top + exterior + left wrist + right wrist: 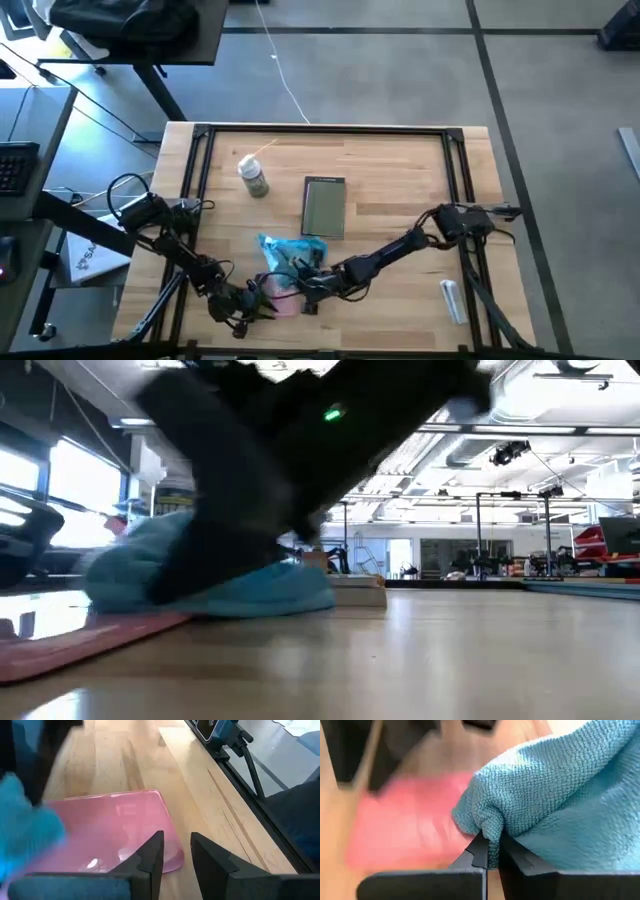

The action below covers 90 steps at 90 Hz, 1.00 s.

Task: Apply microfiber cloth
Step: Wipe the cellphone with a microfiber cloth

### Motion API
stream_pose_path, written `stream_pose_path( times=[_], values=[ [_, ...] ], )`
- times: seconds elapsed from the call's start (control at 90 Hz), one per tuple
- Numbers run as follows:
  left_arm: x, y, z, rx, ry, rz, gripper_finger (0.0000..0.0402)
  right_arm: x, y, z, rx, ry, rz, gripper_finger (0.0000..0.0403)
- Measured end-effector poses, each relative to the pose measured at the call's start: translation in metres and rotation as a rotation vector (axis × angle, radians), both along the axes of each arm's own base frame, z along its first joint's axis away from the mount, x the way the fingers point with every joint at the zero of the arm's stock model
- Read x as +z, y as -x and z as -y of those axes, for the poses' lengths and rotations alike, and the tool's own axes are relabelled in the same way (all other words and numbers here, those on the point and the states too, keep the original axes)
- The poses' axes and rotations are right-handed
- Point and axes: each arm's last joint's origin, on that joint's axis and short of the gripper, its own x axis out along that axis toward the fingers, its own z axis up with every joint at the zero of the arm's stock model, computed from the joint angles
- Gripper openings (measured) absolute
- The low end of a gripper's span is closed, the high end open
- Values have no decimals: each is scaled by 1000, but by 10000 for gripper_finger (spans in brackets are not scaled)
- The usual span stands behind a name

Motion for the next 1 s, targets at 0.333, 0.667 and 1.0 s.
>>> stream_pose_path(
  times=[0.333,0.667,1.0],
  values=[
    [0,0,0,6,0,6,78,53,18,6,-23,100,-1,0],
    [1,-1,0,4,2,16,78,8,-18,-7,243,-259,136,0],
    [1,0,1,4,2,20,78,-17,-33,32,-54,-102,166,0]
  ],
)
